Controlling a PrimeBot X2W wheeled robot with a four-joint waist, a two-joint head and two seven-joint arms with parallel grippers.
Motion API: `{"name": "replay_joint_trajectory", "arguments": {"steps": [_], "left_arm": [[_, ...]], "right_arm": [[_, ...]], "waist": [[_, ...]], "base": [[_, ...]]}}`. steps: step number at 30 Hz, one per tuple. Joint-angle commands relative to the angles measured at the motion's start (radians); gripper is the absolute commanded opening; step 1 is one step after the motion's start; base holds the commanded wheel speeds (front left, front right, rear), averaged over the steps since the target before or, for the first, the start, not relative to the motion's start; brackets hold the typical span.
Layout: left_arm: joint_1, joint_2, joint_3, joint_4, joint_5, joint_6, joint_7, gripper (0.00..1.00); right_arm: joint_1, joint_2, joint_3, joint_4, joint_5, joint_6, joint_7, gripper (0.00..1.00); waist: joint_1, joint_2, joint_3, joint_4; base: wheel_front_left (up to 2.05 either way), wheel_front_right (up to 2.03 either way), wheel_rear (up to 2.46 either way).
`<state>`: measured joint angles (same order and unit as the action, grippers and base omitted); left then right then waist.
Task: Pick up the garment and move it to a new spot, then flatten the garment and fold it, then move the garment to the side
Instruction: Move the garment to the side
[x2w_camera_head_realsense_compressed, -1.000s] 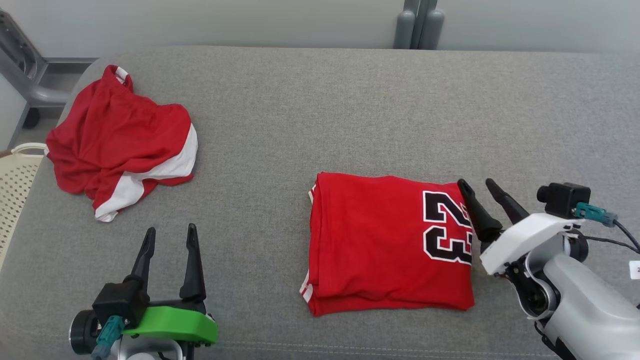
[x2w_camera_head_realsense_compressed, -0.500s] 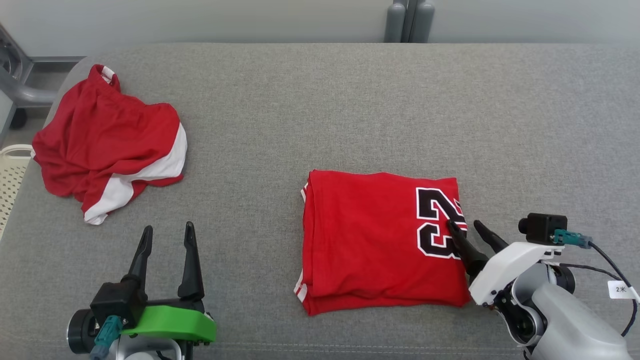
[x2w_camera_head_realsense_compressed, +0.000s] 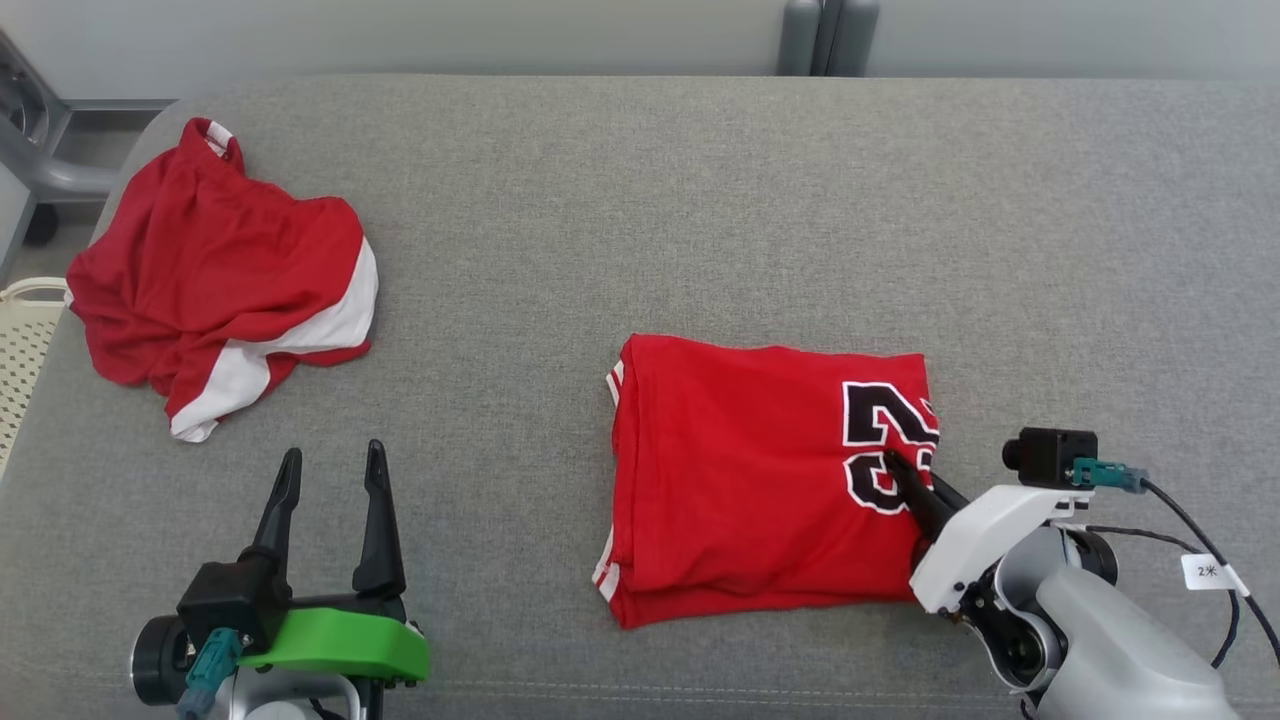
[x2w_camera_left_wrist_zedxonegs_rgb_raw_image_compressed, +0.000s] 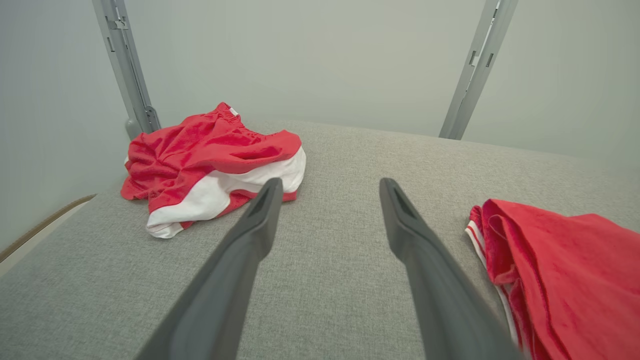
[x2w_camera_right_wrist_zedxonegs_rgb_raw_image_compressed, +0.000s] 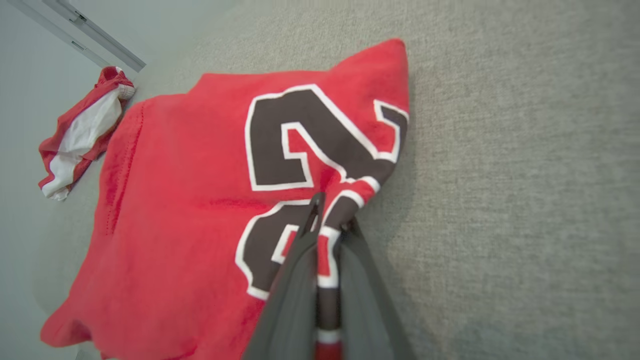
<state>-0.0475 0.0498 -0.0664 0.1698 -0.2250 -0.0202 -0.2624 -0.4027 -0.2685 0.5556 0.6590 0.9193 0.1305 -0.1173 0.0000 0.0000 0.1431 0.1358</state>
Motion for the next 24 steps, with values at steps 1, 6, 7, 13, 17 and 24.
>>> {"name": "replay_joint_trajectory", "arguments": {"steps": [1, 6, 7, 13, 17, 24], "left_arm": [[-0.007, 0.002, 0.006, 0.0, 0.004, 0.003, -0.003, 1.0], [-0.01, 0.002, 0.014, -0.002, 0.002, 0.004, -0.002, 1.0], [-0.01, 0.002, 0.016, -0.005, 0.001, 0.004, -0.003, 1.0], [-0.009, 0.002, 0.03, -0.015, 0.011, -0.002, -0.003, 1.0], [-0.024, 0.002, 0.044, -0.022, 0.024, -0.009, -0.002, 1.0], [-0.055, 0.002, 0.067, -0.04, 0.054, -0.031, -0.002, 1.0]], "right_arm": [[-0.019, -0.014, -0.006, 0.003, -0.006, 0.0, -0.014, 0.0], [-0.045, -0.031, -0.006, 0.004, -0.019, 0.0, -0.024, 0.0], [-0.056, -0.036, -0.005, 0.004, -0.023, 0.0, -0.026, 0.0], [-0.157, -0.079, -0.009, 0.024, -0.07, 0.0, -0.027, 0.0], [-0.244, -0.109, -0.018, 0.046, -0.097, 0.0, -0.022, 0.0], [-0.396, -0.177, -0.035, 0.112, -0.118, 0.0, -0.012, 0.0]], "waist": [[0.0, 0.0, 0.001, -0.004], [0.0, 0.0, 0.002, -0.015], [0.0, 0.0, 0.002, -0.02], [0.0, 0.0, 0.024, -0.06], [0.0, 0.0, 0.051, -0.088], [0.0, 0.0, 0.129, -0.127]], "base": [[0.0, 0.0, 0.0], [0.0, 0.0, 0.0], [0.0, 0.0, 0.0], [0.0, 0.0, 0.0], [0.0, 0.0, 0.0], [0.0, 0.0, 0.0]]}}
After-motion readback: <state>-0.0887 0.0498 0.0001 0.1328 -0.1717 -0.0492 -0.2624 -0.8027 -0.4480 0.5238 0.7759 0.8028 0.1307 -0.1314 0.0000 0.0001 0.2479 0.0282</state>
